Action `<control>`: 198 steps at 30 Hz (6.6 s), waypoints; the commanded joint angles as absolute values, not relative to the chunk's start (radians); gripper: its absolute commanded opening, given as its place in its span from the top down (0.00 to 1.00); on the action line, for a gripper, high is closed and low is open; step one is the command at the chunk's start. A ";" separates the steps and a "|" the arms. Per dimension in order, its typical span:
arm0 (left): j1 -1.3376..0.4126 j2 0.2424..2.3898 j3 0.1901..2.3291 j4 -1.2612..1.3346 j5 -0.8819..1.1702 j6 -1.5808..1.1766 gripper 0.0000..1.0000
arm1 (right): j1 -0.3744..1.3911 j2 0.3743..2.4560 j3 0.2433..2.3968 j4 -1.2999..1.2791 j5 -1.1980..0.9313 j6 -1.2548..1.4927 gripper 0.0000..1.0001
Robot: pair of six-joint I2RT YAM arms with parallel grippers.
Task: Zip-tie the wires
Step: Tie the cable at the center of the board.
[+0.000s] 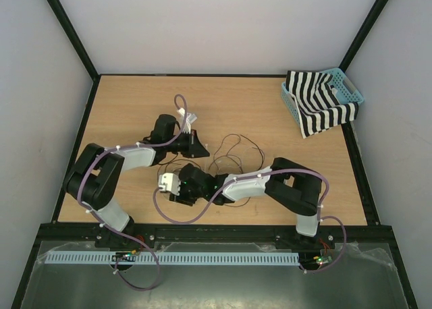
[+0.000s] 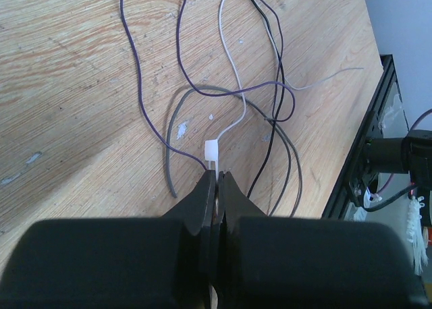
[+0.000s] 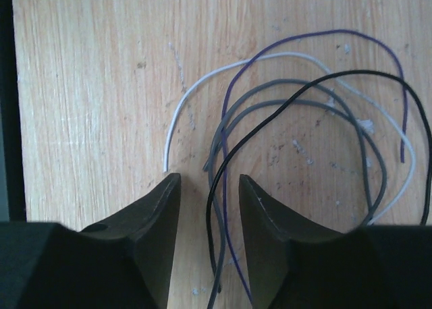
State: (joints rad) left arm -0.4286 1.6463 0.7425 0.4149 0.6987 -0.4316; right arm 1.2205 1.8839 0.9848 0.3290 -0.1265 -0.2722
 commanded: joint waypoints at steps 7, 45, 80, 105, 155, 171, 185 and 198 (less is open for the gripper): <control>-0.425 1.668 0.778 0.440 0.725 -0.428 1.00 | 1.220 1.634 0.847 0.267 -0.120 -0.198 0.31; -0.428 1.662 0.711 0.434 0.709 -0.486 1.00 | 1.092 1.543 0.670 0.177 0.001 -0.125 0.15; -0.436 1.716 0.740 0.429 0.799 -0.481 1.00 | 0.887 1.666 0.749 0.191 0.073 -0.167 0.16; -0.437 1.746 0.785 0.325 0.758 -0.514 1.00 | 0.887 1.215 0.392 0.598 -0.031 -0.262 0.01; -0.436 1.762 0.830 0.229 0.780 -0.489 1.00 | 1.189 1.494 0.335 0.815 0.093 -0.847 0.01; -0.436 1.772 0.850 0.194 0.801 -0.483 1.00 | 1.162 1.527 0.339 0.849 0.118 -0.898 0.01; -0.439 1.777 0.855 0.189 0.804 -0.482 1.00 | 1.161 1.525 0.337 0.853 0.104 -0.885 0.01; -0.437 1.778 0.859 0.186 0.808 -0.482 1.00 | 1.157 1.493 0.320 0.861 0.089 -0.855 0.01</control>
